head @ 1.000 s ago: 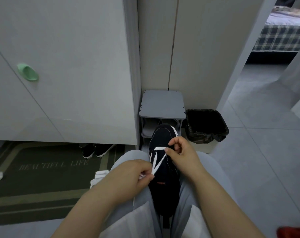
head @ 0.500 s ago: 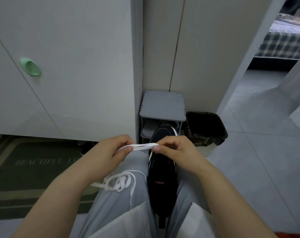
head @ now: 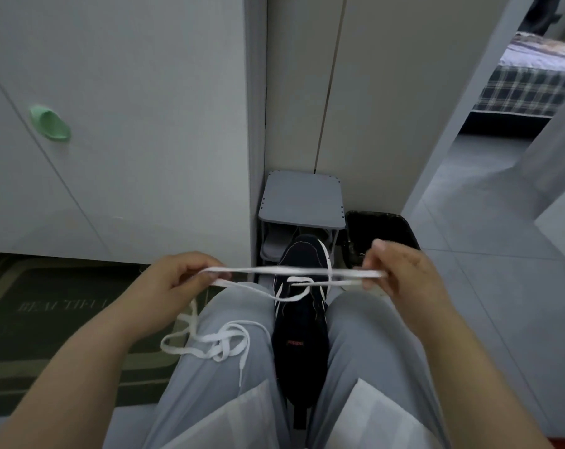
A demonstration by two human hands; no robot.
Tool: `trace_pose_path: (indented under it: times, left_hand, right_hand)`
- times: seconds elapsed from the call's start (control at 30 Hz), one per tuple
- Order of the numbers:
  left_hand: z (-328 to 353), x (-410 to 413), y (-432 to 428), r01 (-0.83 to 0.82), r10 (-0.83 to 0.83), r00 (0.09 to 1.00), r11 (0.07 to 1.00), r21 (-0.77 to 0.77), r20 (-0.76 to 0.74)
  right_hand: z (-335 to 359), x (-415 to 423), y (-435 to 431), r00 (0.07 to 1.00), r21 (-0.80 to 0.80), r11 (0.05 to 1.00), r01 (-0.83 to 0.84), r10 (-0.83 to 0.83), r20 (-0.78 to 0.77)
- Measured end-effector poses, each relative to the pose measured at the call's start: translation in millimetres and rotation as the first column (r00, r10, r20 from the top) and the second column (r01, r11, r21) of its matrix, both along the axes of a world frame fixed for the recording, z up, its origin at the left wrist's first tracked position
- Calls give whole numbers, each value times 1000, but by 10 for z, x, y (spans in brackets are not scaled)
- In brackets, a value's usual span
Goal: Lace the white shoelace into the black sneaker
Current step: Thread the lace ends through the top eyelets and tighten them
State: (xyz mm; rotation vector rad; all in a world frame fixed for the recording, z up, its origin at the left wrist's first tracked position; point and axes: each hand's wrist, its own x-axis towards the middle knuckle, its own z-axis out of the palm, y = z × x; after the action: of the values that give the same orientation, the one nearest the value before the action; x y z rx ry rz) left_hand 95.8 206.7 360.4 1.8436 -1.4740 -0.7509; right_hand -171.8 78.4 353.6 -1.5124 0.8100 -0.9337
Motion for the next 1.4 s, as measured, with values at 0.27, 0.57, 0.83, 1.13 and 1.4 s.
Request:
trace_pose_path:
  times: [0.27,0.57,0.83,1.13,1.4]
  left_hand:
    - [194,-659,-427,323,-321,936,946,16,144]
    - [101,-583,-421,363,-370,913,929,71,170]
    - [50,-129,-244,-56,52,995,998,-43,-84]
    - [84,-743,-428,354,-364,926,929,-107,-97]
    - [39,-403,-368,253,-251,964,967,12,-91]
  right_hand:
    - [15,-44,268,943,-124,984,-129,83,-324]
    - [155,-87,361,968,-181,984,0,-46,-248]
    - [-109,-350,192,887,-149,975,165,-212,-409]
    - [13,347,459,943,-185,957,-222,162,-292]
    - [22,-163,276,964,-117,965,235,-247,-102]
